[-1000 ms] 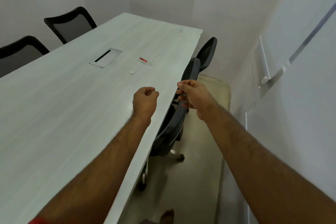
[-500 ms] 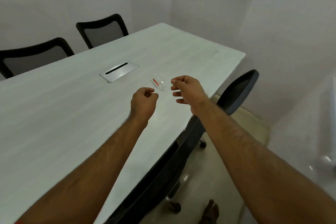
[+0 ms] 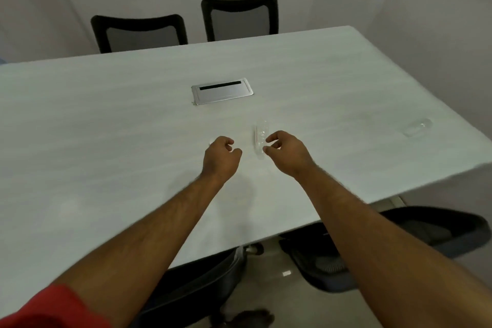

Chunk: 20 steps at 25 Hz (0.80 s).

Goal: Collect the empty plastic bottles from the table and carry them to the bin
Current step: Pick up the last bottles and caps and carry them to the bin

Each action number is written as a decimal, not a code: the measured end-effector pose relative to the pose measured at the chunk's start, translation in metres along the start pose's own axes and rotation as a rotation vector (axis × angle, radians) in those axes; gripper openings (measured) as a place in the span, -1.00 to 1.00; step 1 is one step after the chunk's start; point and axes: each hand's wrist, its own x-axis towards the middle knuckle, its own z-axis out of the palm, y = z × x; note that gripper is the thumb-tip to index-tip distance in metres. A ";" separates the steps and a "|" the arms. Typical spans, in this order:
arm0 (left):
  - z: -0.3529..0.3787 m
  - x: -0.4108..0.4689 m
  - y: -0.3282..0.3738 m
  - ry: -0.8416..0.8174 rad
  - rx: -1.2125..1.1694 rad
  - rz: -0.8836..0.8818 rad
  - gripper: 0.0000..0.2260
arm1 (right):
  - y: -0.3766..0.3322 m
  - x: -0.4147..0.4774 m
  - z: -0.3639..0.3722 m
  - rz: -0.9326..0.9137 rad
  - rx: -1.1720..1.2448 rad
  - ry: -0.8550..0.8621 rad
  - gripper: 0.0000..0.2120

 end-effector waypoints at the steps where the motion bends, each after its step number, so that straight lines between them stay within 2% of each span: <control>1: 0.011 0.009 -0.004 0.008 0.032 -0.021 -0.67 | 0.009 0.014 0.002 -0.039 -0.099 -0.015 -0.71; 5: 0.065 0.065 -0.026 0.068 0.206 -0.124 -0.53 | 0.049 0.087 0.020 -0.177 -0.468 -0.096 -0.53; 8: 0.088 0.090 -0.036 0.156 0.351 -0.216 -0.46 | 0.063 0.117 0.035 -0.213 -0.577 -0.135 -0.38; 12: 0.106 0.135 -0.044 0.234 0.508 -0.309 -0.41 | 0.073 0.177 0.046 -0.373 -0.749 -0.230 -0.31; 16: 0.118 0.162 -0.064 0.226 0.686 -0.347 -0.57 | 0.089 0.207 0.062 -0.497 -0.992 -0.362 -0.35; 18: 0.122 0.166 -0.068 0.187 0.755 -0.330 -0.68 | 0.092 0.209 0.064 -0.519 -1.005 -0.372 -0.44; 20: 0.129 0.161 -0.063 0.153 0.790 -0.301 -0.71 | 0.093 0.208 0.060 -0.518 -0.986 -0.358 -0.49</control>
